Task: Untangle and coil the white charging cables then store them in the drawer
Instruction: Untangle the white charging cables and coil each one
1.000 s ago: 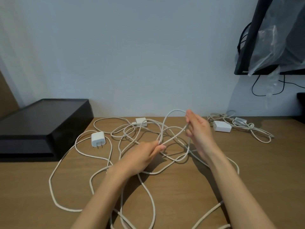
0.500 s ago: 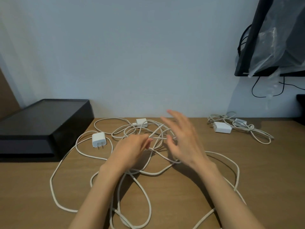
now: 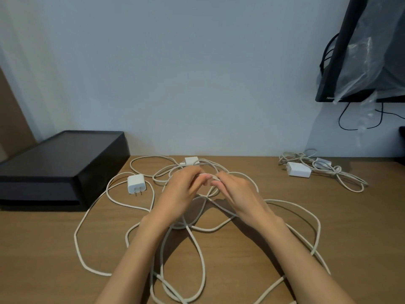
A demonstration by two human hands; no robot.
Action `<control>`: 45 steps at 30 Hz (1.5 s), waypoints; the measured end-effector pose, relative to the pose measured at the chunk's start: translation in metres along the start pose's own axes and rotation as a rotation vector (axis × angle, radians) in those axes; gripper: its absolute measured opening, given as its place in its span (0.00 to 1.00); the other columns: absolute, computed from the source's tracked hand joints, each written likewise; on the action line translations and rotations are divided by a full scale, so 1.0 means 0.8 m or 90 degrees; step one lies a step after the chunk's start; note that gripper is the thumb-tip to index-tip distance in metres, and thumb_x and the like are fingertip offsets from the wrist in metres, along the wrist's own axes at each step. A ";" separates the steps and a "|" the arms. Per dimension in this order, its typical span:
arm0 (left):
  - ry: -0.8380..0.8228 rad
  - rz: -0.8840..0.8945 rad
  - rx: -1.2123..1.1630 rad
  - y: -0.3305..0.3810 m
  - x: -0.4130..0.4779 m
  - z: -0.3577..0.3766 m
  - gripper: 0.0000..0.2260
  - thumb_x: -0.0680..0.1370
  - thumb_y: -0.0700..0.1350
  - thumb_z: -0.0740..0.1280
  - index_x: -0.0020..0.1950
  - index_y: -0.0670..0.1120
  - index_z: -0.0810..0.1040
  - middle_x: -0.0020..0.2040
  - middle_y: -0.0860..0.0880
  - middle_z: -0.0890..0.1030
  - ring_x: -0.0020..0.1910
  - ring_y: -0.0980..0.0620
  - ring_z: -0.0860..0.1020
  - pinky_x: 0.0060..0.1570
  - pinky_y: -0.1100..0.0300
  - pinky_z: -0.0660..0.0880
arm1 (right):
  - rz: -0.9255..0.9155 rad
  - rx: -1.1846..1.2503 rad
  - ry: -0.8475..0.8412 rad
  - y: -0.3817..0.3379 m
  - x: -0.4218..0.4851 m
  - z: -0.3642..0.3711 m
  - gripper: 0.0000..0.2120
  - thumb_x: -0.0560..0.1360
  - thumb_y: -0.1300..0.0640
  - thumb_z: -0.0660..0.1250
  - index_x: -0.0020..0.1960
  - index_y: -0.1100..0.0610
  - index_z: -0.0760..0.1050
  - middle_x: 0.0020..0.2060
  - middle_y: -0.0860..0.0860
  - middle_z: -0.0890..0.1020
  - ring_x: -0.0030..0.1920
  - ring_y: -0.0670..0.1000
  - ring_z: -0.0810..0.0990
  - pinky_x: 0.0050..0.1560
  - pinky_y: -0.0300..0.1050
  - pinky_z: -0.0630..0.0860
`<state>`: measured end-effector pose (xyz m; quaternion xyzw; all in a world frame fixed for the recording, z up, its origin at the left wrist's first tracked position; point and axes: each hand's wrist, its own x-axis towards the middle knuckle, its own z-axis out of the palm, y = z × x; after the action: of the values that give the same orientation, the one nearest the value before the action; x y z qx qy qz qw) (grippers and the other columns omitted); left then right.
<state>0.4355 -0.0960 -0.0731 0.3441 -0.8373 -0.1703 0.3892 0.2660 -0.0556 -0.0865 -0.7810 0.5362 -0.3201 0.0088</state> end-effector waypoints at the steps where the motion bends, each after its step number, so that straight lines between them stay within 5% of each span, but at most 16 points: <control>1: 0.006 -0.017 -0.020 0.003 0.000 -0.001 0.11 0.79 0.51 0.60 0.44 0.47 0.77 0.37 0.54 0.76 0.38 0.58 0.73 0.37 0.65 0.68 | 0.000 0.015 0.010 0.000 -0.001 0.000 0.14 0.82 0.47 0.52 0.52 0.51 0.73 0.42 0.47 0.79 0.42 0.49 0.76 0.41 0.52 0.75; 4: -0.031 -0.123 -0.150 0.008 0.002 -0.004 0.16 0.80 0.55 0.55 0.49 0.45 0.76 0.36 0.54 0.73 0.33 0.58 0.71 0.36 0.63 0.68 | 0.019 0.010 0.045 0.000 -0.002 0.002 0.12 0.82 0.49 0.52 0.46 0.49 0.72 0.35 0.46 0.77 0.35 0.45 0.75 0.37 0.48 0.73; 7: -0.104 -0.260 -0.451 0.007 0.008 -0.014 0.26 0.78 0.60 0.50 0.55 0.42 0.76 0.32 0.54 0.67 0.29 0.59 0.66 0.31 0.66 0.66 | 0.093 0.060 0.132 -0.004 -0.001 -0.004 0.12 0.82 0.54 0.55 0.44 0.54 0.74 0.27 0.46 0.73 0.28 0.43 0.72 0.28 0.35 0.63; 9: -0.151 -0.324 -0.609 0.006 0.009 -0.022 0.23 0.79 0.56 0.53 0.57 0.40 0.76 0.32 0.53 0.67 0.29 0.58 0.66 0.31 0.66 0.68 | 0.156 0.071 0.187 -0.001 -0.001 -0.011 0.12 0.82 0.56 0.56 0.44 0.54 0.74 0.24 0.45 0.69 0.26 0.41 0.71 0.26 0.34 0.63; 13: -0.249 -0.313 -0.638 0.011 0.001 -0.034 0.12 0.81 0.42 0.56 0.58 0.39 0.76 0.34 0.50 0.71 0.34 0.56 0.72 0.39 0.65 0.76 | 0.237 0.032 0.237 0.011 -0.001 -0.017 0.13 0.82 0.54 0.54 0.45 0.52 0.75 0.23 0.45 0.68 0.24 0.43 0.64 0.27 0.39 0.58; 19: -0.067 -0.386 -0.734 0.014 0.007 -0.029 0.10 0.69 0.44 0.68 0.48 0.45 0.84 0.39 0.51 0.81 0.39 0.57 0.78 0.42 0.65 0.78 | 0.201 0.055 0.181 0.005 0.002 -0.004 0.12 0.82 0.53 0.54 0.56 0.50 0.76 0.25 0.46 0.70 0.25 0.47 0.66 0.29 0.45 0.61; 23: 0.055 -0.436 -0.823 0.017 0.009 -0.022 0.08 0.70 0.40 0.69 0.47 0.43 0.84 0.38 0.47 0.81 0.36 0.56 0.78 0.40 0.68 0.79 | 0.142 0.177 0.112 -0.019 0.001 0.010 0.12 0.83 0.53 0.54 0.48 0.51 0.75 0.27 0.49 0.72 0.27 0.46 0.68 0.31 0.44 0.62; 28: 0.140 -0.358 -0.692 0.020 0.005 -0.015 0.09 0.75 0.37 0.68 0.53 0.42 0.81 0.44 0.49 0.85 0.41 0.58 0.82 0.44 0.69 0.78 | 0.148 0.253 0.078 -0.038 -0.001 0.014 0.15 0.83 0.55 0.53 0.45 0.57 0.75 0.31 0.42 0.77 0.34 0.40 0.74 0.35 0.32 0.67; 33: 0.156 -0.303 -0.527 0.019 0.003 -0.014 0.10 0.73 0.42 0.71 0.54 0.45 0.82 0.44 0.57 0.85 0.44 0.65 0.81 0.40 0.75 0.74 | 0.152 0.289 0.026 -0.039 -0.003 0.015 0.15 0.83 0.52 0.50 0.47 0.56 0.72 0.30 0.48 0.75 0.32 0.51 0.74 0.37 0.47 0.70; 38: 0.176 -0.283 -0.506 0.024 0.004 -0.014 0.10 0.72 0.42 0.73 0.52 0.44 0.83 0.44 0.53 0.85 0.44 0.64 0.81 0.41 0.74 0.74 | 0.190 0.415 -0.032 -0.038 -0.003 0.009 0.14 0.83 0.51 0.51 0.46 0.58 0.68 0.28 0.47 0.68 0.28 0.47 0.69 0.34 0.43 0.76; 42: 0.168 -0.260 -0.462 0.024 0.003 -0.013 0.07 0.74 0.43 0.70 0.52 0.46 0.83 0.45 0.54 0.85 0.39 0.65 0.79 0.39 0.75 0.73 | 0.276 0.565 0.030 -0.029 0.004 -0.013 0.12 0.82 0.51 0.52 0.46 0.57 0.67 0.26 0.45 0.66 0.24 0.43 0.61 0.22 0.34 0.59; 45: 0.054 -0.261 -0.181 0.004 0.000 -0.003 0.11 0.76 0.51 0.68 0.57 0.52 0.81 0.49 0.57 0.82 0.43 0.65 0.77 0.43 0.70 0.72 | 0.346 0.670 0.122 -0.012 0.006 -0.031 0.13 0.82 0.51 0.53 0.45 0.57 0.68 0.26 0.45 0.66 0.23 0.43 0.61 0.21 0.32 0.58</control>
<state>0.4358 -0.0938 -0.0697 0.4555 -0.7005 -0.3471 0.4258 0.2626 -0.0470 -0.0612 -0.4742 0.4848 -0.5976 0.4277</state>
